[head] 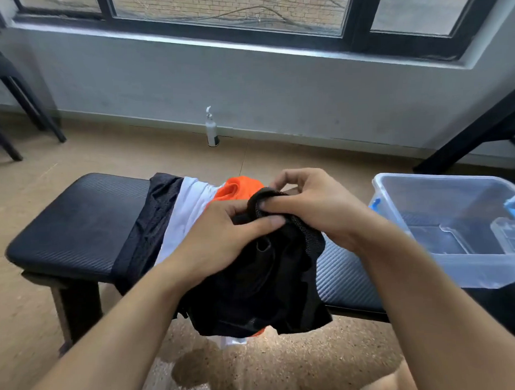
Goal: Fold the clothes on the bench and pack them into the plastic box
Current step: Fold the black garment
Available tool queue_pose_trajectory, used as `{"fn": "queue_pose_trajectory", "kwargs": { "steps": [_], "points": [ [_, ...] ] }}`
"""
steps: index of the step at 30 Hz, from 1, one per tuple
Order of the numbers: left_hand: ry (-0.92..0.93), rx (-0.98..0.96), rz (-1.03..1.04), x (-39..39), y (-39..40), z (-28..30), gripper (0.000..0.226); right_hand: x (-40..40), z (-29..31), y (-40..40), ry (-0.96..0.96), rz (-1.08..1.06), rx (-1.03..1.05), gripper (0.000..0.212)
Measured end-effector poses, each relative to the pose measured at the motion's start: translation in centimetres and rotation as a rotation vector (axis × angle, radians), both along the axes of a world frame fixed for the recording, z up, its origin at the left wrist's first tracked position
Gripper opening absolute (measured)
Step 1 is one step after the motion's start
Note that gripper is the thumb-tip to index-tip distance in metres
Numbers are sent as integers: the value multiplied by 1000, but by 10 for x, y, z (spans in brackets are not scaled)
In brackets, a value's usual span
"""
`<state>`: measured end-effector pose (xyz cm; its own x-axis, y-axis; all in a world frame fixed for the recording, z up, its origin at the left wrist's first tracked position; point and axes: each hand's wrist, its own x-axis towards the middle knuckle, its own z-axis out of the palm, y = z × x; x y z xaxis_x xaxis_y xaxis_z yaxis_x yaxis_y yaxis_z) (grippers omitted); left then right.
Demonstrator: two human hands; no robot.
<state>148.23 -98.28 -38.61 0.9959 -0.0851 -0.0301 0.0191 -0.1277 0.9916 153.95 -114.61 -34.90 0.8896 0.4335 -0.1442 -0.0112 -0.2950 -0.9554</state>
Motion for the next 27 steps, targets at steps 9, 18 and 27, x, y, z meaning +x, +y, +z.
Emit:
{"fn": "queue_pose_trajectory", "kwargs": {
  "steps": [9,18,27],
  "points": [
    [-90,-202,661,45,27,-5,16,20,-13,-23,91,121,-251,15],
    [150,195,310,69,22,-25,32,63,-55,-18,296,-547,359,21],
    [44,215,276,92,6,-37,36,70,-45,-29,198,-206,317,24]
  ]
}}
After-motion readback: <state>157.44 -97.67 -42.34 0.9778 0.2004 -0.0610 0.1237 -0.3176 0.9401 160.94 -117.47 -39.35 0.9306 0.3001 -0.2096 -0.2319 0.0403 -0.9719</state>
